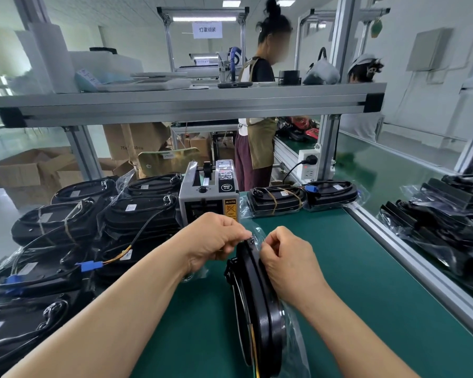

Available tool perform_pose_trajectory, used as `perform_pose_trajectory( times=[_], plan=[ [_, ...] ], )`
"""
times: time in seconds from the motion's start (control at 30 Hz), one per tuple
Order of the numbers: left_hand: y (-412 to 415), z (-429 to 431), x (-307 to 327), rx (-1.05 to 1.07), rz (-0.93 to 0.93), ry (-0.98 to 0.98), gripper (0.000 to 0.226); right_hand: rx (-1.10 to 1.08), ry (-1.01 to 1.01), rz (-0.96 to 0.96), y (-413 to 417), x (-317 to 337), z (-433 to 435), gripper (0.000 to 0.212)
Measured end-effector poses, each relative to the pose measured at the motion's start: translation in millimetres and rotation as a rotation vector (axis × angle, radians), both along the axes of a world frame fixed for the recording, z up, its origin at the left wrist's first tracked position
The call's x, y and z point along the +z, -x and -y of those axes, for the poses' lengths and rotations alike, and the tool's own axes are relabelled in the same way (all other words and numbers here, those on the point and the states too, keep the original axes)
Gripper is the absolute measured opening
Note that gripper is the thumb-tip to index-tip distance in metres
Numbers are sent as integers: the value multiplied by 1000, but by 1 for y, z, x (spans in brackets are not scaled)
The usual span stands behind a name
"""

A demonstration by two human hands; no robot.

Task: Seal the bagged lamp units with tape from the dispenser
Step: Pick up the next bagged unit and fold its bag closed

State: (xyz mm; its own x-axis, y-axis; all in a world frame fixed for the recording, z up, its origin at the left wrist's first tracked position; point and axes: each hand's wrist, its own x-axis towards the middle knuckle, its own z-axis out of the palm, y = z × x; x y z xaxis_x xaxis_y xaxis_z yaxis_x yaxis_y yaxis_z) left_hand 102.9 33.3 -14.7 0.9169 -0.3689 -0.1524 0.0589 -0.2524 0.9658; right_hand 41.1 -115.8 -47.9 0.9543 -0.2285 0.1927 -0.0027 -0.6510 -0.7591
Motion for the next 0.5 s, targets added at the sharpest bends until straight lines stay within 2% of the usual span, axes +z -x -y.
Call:
perform_pose_trajectory(
  times=[0.13,0.5],
  plan=[
    [-4,2,-1,19,29,-50,32,1,23,17,-2,-2,-1,15],
    [-4,1,-9,50,26,-32,29,-6,51,35,-5,-5,-2,16]
  ],
)
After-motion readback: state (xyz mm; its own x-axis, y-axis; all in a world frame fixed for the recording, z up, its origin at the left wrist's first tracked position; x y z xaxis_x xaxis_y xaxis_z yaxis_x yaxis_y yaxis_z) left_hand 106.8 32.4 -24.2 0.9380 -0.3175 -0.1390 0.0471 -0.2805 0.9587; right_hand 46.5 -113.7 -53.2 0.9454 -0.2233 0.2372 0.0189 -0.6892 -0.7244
